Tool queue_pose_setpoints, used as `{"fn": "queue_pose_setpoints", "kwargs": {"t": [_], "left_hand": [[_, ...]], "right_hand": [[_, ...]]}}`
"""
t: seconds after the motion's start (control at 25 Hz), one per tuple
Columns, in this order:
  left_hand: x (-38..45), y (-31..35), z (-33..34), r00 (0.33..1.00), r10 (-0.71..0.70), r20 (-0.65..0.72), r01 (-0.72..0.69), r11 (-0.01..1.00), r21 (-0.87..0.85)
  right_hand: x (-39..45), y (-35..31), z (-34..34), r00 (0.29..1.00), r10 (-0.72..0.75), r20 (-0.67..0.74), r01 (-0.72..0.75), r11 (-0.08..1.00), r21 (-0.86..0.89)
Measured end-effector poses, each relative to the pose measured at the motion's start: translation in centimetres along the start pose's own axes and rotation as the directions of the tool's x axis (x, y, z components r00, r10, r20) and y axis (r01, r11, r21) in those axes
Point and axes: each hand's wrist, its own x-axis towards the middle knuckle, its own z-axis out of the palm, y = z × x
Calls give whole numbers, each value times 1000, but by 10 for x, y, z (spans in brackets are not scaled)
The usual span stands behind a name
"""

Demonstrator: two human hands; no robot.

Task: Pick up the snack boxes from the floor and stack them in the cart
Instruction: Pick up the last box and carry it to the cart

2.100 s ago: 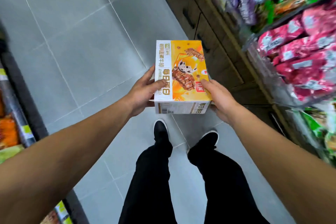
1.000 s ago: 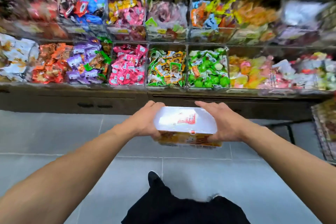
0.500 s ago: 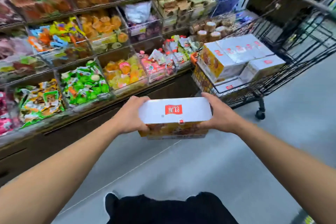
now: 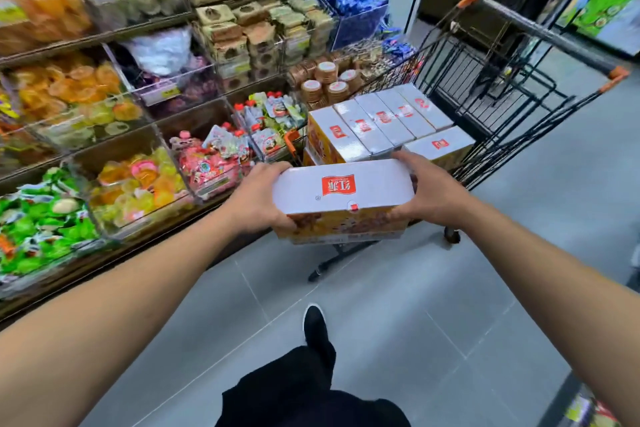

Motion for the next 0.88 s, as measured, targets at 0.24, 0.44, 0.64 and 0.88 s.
{"fn": "queue_pose_setpoints", "kwargs": {"t": [0.24,0.44,0.64,0.88], "left_hand": [[103,17,1,1000,-25,10,25,1000,7],[160,29,2,995,-101,11,101,995,6],[202,44,17,982,-188,32,187,982,30],[227,71,35,936,-347,64,342,937,69]], "right_hand": [[86,44,-51,1000,21,13,-20,999,-39],[150,75,-82,998,2,69,1,999,-39],[208,115,-104,980,-45,196,58,996,-62],[263,158,-110,909,-81,408,142,982,-122]]}}
